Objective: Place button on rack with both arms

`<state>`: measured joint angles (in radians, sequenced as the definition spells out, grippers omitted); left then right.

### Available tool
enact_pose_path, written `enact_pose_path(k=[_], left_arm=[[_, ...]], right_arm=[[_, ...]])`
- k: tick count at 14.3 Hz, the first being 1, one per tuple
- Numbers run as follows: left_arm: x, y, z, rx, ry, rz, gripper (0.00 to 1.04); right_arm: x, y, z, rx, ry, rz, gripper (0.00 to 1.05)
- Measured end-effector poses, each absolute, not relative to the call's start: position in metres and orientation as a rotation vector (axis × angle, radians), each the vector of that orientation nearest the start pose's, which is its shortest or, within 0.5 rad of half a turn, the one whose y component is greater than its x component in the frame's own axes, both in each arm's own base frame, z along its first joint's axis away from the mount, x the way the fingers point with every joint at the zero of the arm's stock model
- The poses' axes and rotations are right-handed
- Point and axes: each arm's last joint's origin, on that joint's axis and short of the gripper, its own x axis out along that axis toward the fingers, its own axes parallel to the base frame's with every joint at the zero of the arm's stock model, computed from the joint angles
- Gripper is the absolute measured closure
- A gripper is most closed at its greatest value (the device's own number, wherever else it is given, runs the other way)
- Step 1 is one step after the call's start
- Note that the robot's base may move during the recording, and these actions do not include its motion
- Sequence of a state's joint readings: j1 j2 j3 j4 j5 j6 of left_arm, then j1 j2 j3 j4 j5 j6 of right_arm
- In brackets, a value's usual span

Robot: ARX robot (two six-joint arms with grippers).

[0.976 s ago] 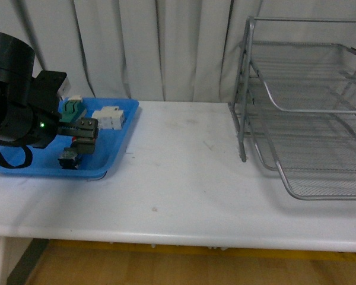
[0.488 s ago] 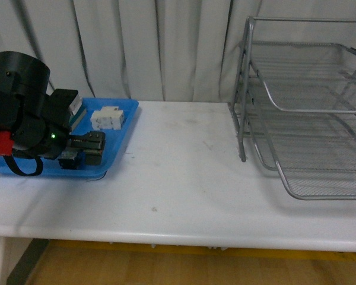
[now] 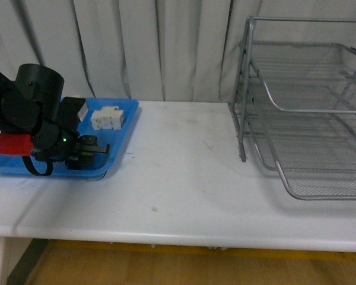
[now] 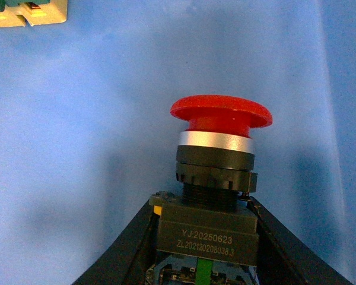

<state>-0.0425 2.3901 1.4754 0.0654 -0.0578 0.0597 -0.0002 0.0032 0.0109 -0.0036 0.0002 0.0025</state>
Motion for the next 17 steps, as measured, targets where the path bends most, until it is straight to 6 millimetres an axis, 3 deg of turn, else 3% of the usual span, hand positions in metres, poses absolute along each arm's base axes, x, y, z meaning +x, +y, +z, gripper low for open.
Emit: enact_pose_path(k=[4, 7, 10, 12, 13, 14, 15, 17], left_arm=[[0.471, -0.018, 0.054, 0.098, 0.846, -0.007, 0.68], [0.458, -0.02, 0.062, 0.085, 0.827, -0.02, 0.68], [0.435, -0.025, 0.096, 0.055, 0.712, -0.058, 0.68], [0.407, -0.033, 0.135, 0.04, 0.584, -0.1, 0.68], [0.369, -0.039, 0.168, 0.035, 0.47, -0.132, 0.68], [0.271, -0.046, 0.174, 0.034, 0.457, -0.167, 0.68], [0.221, -0.051, 0.166, 0.054, 0.465, -0.148, 0.69], [0.2, -0.058, 0.165, 0.028, 0.438, -0.175, 0.69]], right_arm=[[0.097, 0.0, 0.167, 0.002, -0.004, 0.0, 0.06], [0.097, 0.0, 0.167, 0.002, -0.004, 0.0, 0.06], [0.097, 0.0, 0.167, 0.002, -0.004, 0.0, 0.06], [0.097, 0.0, 0.167, 0.002, -0.004, 0.0, 0.06], [0.097, 0.0, 0.167, 0.002, -0.004, 0.0, 0.06], [0.097, 0.0, 0.167, 0.002, -0.004, 0.0, 0.06], [0.097, 0.0, 0.167, 0.002, -0.004, 0.0, 0.06], [0.097, 0.0, 0.167, 0.002, -0.004, 0.0, 0.06]])
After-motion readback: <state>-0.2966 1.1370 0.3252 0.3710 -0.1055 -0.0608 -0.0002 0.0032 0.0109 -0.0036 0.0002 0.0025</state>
